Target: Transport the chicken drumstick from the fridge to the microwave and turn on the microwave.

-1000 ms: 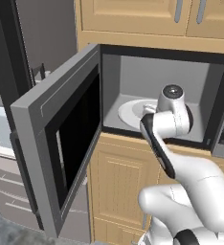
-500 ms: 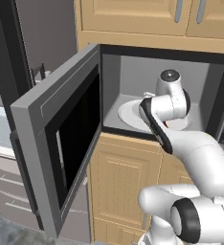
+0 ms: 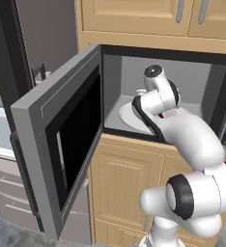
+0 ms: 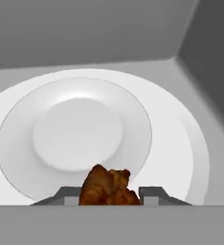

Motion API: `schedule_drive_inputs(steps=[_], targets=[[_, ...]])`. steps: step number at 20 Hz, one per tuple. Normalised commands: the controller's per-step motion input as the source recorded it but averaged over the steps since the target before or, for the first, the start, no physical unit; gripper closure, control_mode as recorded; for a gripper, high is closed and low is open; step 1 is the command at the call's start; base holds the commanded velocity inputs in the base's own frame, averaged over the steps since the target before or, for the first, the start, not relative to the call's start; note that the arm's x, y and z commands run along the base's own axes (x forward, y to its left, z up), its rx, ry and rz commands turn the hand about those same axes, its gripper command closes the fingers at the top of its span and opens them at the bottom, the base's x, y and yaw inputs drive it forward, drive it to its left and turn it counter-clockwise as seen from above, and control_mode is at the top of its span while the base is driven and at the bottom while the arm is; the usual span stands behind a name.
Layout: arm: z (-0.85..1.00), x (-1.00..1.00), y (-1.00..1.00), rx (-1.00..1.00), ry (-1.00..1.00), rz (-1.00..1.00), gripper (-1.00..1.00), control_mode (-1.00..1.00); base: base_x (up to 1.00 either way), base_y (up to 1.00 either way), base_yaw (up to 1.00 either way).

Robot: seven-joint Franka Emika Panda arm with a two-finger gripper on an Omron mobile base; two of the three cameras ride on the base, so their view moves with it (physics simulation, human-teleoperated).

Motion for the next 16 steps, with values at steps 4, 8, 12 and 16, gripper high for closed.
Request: schedule_drive_inputs(steps=[4,8,12,16], targets=[[0.0,0.4,-0.09,-0.11,0.04,0.06,1.0,-1.0,0.0,0.0,0.0],[0.0,0.24,-0.23,-0.07,0.09,0.09,1.0,-1.0,0.0,0.0,0.0],[-0.13,0.1,-0.31,-0.01,0.09,0.06,1.0,-1.0,0.0,0.0,0.0],[-0.29,0.03,-0.22,0.01,0.0,0.0,1.0,-1.0,0.0,0.0,0.0]])
